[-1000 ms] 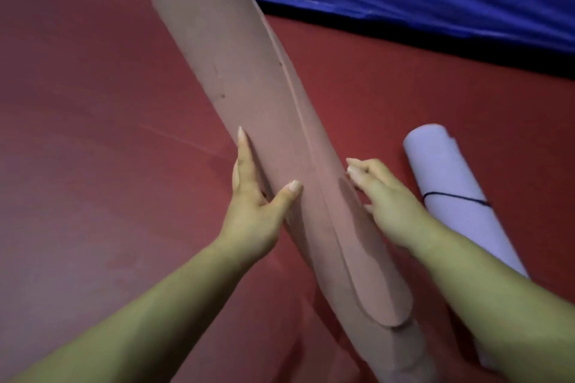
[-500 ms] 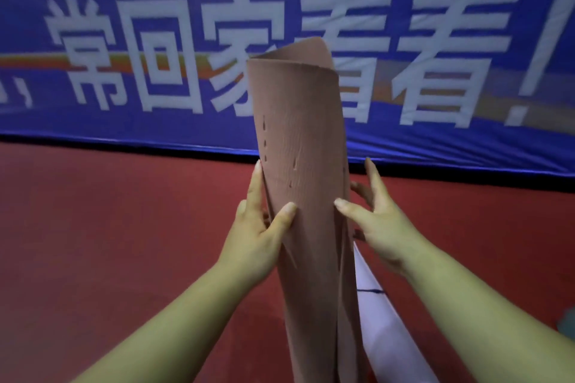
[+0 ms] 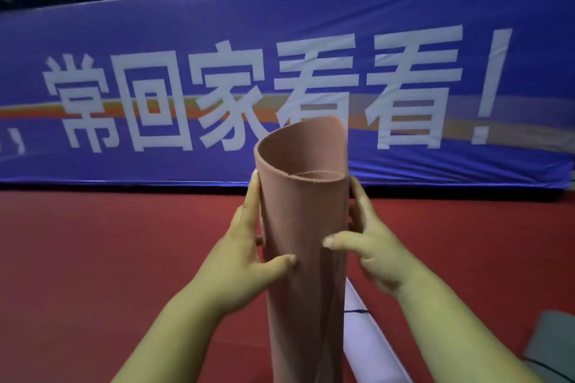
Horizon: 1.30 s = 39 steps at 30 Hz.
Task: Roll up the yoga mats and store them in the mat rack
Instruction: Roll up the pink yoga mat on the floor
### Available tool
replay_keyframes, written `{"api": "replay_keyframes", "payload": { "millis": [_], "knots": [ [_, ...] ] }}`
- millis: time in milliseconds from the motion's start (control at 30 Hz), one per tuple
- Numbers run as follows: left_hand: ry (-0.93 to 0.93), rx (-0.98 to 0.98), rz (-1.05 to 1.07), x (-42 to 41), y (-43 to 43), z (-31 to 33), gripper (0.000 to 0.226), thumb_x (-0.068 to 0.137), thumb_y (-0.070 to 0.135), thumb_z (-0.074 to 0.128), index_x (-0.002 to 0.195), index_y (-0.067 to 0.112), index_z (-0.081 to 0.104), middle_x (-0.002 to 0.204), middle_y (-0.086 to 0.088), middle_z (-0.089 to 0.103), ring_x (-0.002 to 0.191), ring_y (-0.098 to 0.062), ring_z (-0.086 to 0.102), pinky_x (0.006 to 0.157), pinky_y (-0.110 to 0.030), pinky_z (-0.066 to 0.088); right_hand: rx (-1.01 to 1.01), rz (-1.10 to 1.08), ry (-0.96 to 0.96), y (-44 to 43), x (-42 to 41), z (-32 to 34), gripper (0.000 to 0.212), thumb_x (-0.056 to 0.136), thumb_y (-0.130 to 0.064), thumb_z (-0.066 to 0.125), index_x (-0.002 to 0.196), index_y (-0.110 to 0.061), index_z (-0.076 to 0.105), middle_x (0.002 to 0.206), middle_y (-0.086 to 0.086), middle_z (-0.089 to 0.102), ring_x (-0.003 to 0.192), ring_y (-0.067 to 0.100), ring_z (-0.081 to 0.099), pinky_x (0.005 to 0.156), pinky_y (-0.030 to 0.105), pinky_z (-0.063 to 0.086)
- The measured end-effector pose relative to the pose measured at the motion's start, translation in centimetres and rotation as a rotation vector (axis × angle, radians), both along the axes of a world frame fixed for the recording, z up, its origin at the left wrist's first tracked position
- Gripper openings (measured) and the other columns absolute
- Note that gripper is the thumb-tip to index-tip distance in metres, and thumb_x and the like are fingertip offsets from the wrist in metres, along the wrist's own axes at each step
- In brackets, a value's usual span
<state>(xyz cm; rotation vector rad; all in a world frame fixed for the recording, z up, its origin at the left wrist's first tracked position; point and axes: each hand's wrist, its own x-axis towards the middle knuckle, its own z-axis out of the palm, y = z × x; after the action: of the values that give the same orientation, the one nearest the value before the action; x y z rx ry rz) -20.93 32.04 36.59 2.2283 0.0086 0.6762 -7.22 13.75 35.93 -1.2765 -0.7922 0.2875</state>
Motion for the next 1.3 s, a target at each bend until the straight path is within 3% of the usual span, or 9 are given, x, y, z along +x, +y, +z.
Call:
{"api": "replay_keyframes", "payload": {
  "millis": [133,300,467,600,733,900,1000,1200,1300],
  "knots": [
    [-0.071,-0.116,-0.094,-0.2,-1.0,0.5,0.086,0.084,0.05,0.067,0.148,0.069,0.013,0.157,0.026,0.033,0.138,0.004,0.042,0.115,-0.039,0.04,0.105,0.073,0.02,-0.3,-0.1,0.6,0.095,0.059,0.006,0.062,0.144,-0.033,0.046,0.117,0.01,0.07,0.101,0.023,0.069,0.079,0.032,0.058],
    [-0.306,-0.235,0.03,1.3,-3.5,1.2,0.066,0.077,0.056,0.067,0.134,0.058,0.034,0.136,0.033,0.048,0.12,0.003,0.057,0.099,-0.032,0.053,0.241,-0.024,0.124,-0.6,-0.4,2.1,0.056,0.072,-0.017,0.078,0.125,-0.011,0.059,0.11,0.01,0.073,0.09,0.018,0.072,0.069,0.027,0.056],
    [-0.287,-0.186,-0.069,1.1,-3.8,2.1,0.09,0.083,0.037,0.061,0.144,0.074,0.006,0.145,0.033,0.043,0.128,-0.008,0.058,0.108,-0.042,0.046,0.37,-0.039,0.117,-1.0,-0.7,3.7,0.074,0.057,-0.026,0.094,0.122,-0.024,0.059,0.102,0.011,0.072,0.09,0.024,0.073,0.075,0.033,0.058],
    [-0.265,-0.215,-0.127,1.6,-4.0,2.6,0.069,0.08,0.046,0.057,0.146,0.049,0.038,0.154,0.01,0.045,0.139,-0.02,0.048,0.114,-0.053,0.039,0.366,0.037,0.021,-1.5,-0.8,4.7,0.081,0.071,-0.004,0.072,0.142,-0.035,0.048,0.117,0.013,0.07,0.101,0.028,0.072,0.078,0.034,0.059],
    [-0.368,-0.288,0.055,1.9,-5.8,3.5,0.039,0.077,0.064,0.048,0.111,0.048,0.056,0.116,0.014,0.06,0.11,-0.009,0.059,0.092,-0.032,0.045,0.322,0.101,-0.059,-1.7,-1.0,5.6,0.095,0.072,-0.011,0.078,0.151,-0.042,0.036,0.141,0.005,0.06,0.121,0.024,0.065,0.089,0.032,0.056],
    [-0.449,-0.327,0.102,2.4,-6.7,3.3,0.026,0.078,0.061,0.046,0.099,0.049,0.055,0.101,0.018,0.06,0.099,-0.01,0.058,0.082,-0.021,0.041,0.332,0.132,-0.07,-1.3,-1.0,6.8,0.07,0.088,-0.06,0.061,0.15,-0.039,0.038,0.136,-0.003,0.065,0.128,0.018,0.06,0.102,0.033,0.052],
    [-0.452,-0.328,0.079,2.9,-6.5,3.2,0.029,0.077,0.06,0.046,0.101,0.046,0.057,0.102,0.016,0.061,0.102,-0.012,0.059,0.085,-0.027,0.042,0.362,0.123,0.03,-1.1,-0.5,6.9,0.061,0.092,-0.054,0.039,0.149,-0.033,0.044,0.127,0.003,0.071,0.119,0.02,0.066,0.1,0.038,0.053],
    [-0.468,-0.343,0.027,3.5,-6.3,3.2,0.034,0.076,0.055,0.046,0.104,0.04,0.058,0.087,0.017,0.06,0.082,0.0,0.056,0.075,-0.019,0.045,0.381,0.131,0.038,-1.4,0.4,7.6,0.051,0.095,-0.045,0.042,0.143,-0.033,0.053,0.118,0.005,0.073,0.109,0.019,0.069,0.094,0.038,0.054],
    [-0.454,-0.356,0.017,3.9,-6.0,3.3,0.037,0.075,0.055,0.047,0.105,0.038,0.059,0.09,0.016,0.062,0.087,-0.006,0.058,0.083,-0.031,0.046,0.382,0.161,0.026,-1.7,0.5,7.8,0.044,0.098,-0.044,0.044,0.134,-0.025,0.059,0.111,0.009,0.071,0.104,0.023,0.068,0.094,0.039,0.055]
  ]
}}
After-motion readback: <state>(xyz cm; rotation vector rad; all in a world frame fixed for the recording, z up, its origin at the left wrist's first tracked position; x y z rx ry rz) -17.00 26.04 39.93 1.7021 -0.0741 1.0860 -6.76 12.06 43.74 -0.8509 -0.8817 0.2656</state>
